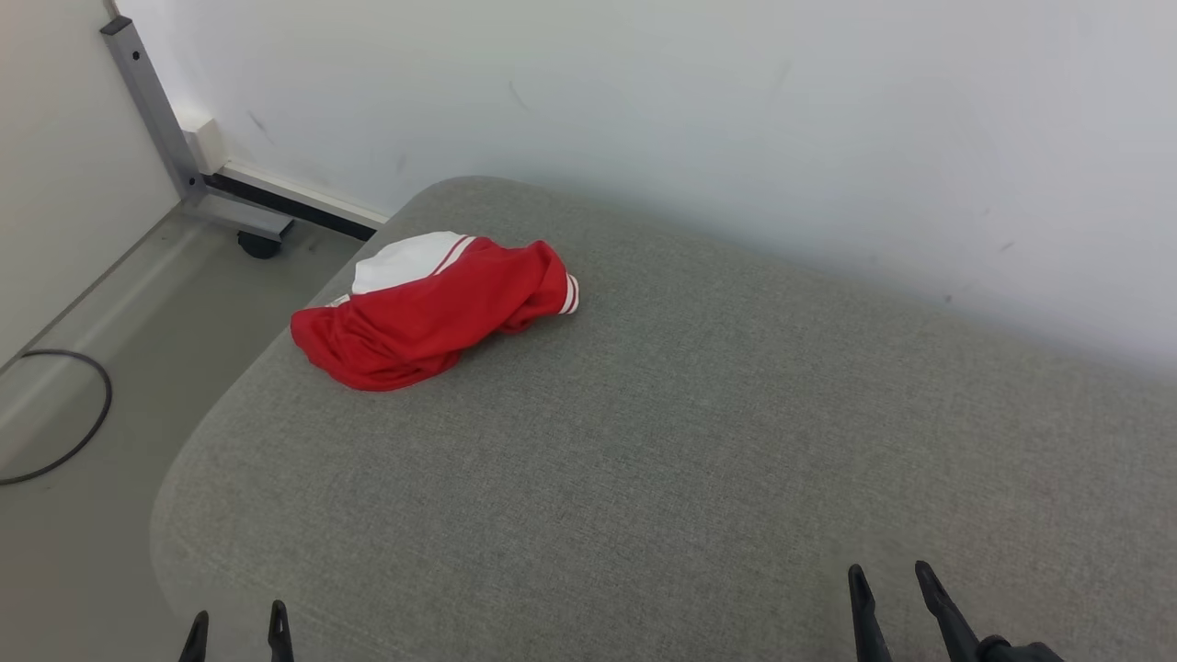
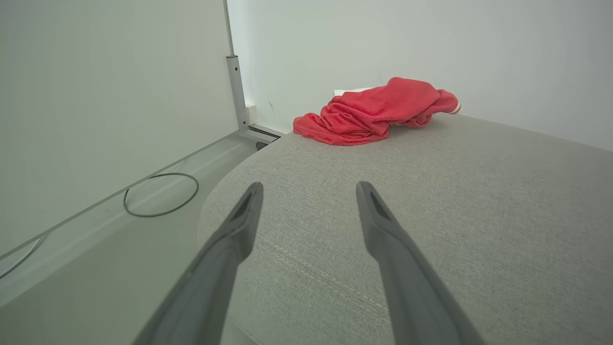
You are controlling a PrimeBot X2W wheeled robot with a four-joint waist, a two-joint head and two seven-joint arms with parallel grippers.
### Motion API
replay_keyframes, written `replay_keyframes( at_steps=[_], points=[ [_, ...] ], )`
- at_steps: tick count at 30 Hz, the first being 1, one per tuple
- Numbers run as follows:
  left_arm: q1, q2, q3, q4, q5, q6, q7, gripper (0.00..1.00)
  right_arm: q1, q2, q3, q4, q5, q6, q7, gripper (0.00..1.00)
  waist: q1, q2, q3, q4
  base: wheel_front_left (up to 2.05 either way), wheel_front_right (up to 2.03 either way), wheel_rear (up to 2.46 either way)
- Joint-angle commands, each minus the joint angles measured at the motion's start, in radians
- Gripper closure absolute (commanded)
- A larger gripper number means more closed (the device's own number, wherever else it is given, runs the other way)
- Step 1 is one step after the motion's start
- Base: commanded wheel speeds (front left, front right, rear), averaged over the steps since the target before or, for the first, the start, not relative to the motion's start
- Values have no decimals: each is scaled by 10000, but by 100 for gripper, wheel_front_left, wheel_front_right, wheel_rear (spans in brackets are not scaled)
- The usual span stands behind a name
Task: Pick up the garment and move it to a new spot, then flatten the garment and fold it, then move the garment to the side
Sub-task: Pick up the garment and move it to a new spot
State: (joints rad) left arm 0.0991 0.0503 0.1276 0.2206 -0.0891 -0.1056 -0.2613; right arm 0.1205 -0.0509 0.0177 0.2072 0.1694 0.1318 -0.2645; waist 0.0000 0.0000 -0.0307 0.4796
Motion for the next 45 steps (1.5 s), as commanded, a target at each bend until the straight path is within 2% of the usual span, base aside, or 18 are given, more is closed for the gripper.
replay_keyframes(
  at_steps=[1, 17, 25, 30, 35, 45],
  points=[
    [96, -7, 84, -89, -13, 49, -28, 0, -170, 12, 82, 30, -45, -25, -20, 0, 0, 0, 73, 209, 0, 0, 0],
    [270, -3, 217, -380, -292, 398, -28, 0, -533, 14, 427, 301, -148, -25, -20, 0, 0, 0, 192, 304, 0, 0, 0],
    [-688, 1, 274, -2, -502, 204, -28, 0, -367, 14, 261, 96, -196, -25, -20, 0, 0, 0, 313, 122, 0, 0, 0],
    [-1956, 239, 451, 406, -475, -2, -28, 0, -796, 9, 501, -45, -371, -25, -18, 0, 0, 0, 918, -680, 0, 0, 0],
    [-3501, 592, 712, 1203, -889, -131, -27, 0, -1335, 6, 575, -197, -465, -25, -18, 0, 0, 0, 1697, -1645, 0, 0, 0],
    [-6083, 1890, 1020, 2450, -1209, -236, -25, 0, -2222, 9, 599, -416, -239, -25, -20, 0, 0, 0, 3023, -3583, 0, 0, 0]
  ],
)
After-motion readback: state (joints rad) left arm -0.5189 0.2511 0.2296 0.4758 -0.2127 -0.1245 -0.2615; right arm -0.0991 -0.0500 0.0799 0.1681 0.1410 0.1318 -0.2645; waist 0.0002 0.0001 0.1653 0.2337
